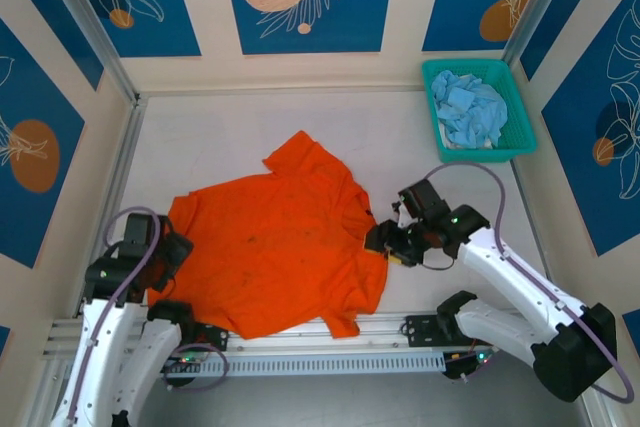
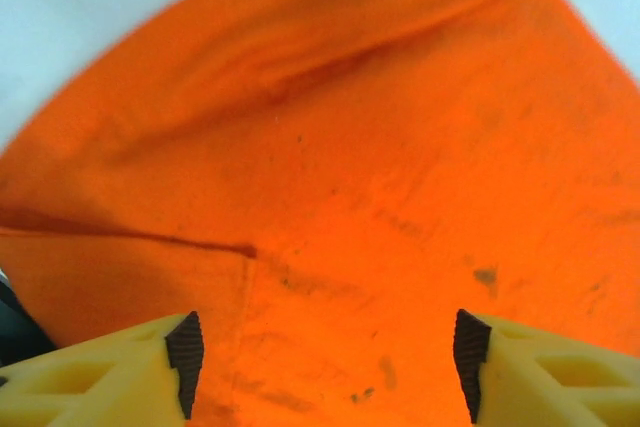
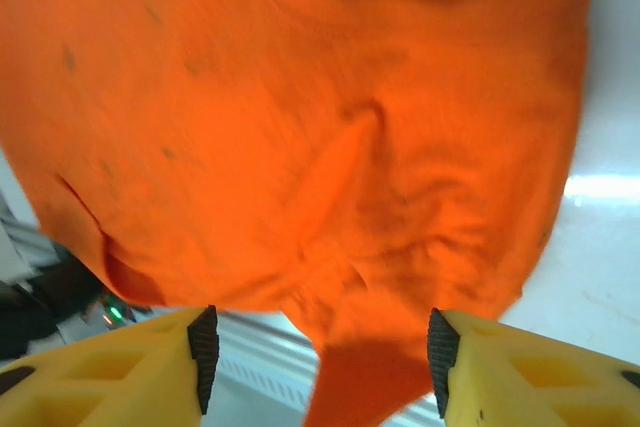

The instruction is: Fold and stack the t-shirts

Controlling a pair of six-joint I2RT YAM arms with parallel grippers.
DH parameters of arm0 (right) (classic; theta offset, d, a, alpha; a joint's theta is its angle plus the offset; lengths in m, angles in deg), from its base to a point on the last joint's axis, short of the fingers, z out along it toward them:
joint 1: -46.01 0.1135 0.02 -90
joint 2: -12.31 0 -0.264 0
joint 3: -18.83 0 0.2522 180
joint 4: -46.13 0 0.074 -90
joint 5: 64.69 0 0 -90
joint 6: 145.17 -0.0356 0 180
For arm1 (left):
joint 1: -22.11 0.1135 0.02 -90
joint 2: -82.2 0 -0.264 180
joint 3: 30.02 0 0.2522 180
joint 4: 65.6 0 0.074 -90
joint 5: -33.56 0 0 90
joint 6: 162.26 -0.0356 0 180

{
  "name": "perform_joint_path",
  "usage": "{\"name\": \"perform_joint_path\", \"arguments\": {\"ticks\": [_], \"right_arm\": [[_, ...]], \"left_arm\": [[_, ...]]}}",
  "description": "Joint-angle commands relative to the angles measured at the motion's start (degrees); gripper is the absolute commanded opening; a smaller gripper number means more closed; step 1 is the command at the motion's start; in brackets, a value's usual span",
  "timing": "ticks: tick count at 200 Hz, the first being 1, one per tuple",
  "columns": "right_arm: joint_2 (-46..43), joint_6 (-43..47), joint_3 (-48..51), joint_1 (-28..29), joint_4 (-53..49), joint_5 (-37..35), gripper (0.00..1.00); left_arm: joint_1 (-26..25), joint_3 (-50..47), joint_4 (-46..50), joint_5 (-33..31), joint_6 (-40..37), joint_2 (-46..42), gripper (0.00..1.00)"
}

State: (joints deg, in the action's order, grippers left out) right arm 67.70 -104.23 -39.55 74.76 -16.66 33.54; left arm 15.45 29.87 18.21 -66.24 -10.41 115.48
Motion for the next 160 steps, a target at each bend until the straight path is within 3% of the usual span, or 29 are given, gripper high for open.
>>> {"name": "perform_joint_path", "arguments": {"ticks": [1,23,52,74,86,121,160], "right_arm": [[1.7,0.2,-6.8,-5.0,-0.2,-4.7,0.61],[9.7,-0.1,-12.2,-6.6,5.2,-7.1,0.59],[31.1,4.2,-27.4,-4.4,6.2,-4.5,0.39],[48.5,6.8,-41.0,-1.8,2.4,-1.9,0.23],[56.4,8.0,-48.4,-0.3,1.4,-1.0,0.22],[76.0,9.3,-68.9,1.9,-7.0,-4.5,0.22],[87.6,7.2,-82.2,-0.3,-14.4,-8.1,0.25]], "left_arm": [[-0.1,8.6,-1.0,-7.1,-4.2,6.2,0.73],[-0.1,15.1,-4.5,-3.8,-11.2,18.0,0.75],[-0.2,19.9,-10.4,6.4,-17.6,34.5,0.67],[-0.9,22.4,-12.5,10.0,-19.5,46.9,0.59],[-1.3,23.3,-13.5,10.6,-19.6,52.3,0.54],[-1.3,23.2,-17.9,12.5,-18.5,64.7,0.54],[-1.2,27.2,-21.0,15.0,-18.2,76.4,0.54]]}}
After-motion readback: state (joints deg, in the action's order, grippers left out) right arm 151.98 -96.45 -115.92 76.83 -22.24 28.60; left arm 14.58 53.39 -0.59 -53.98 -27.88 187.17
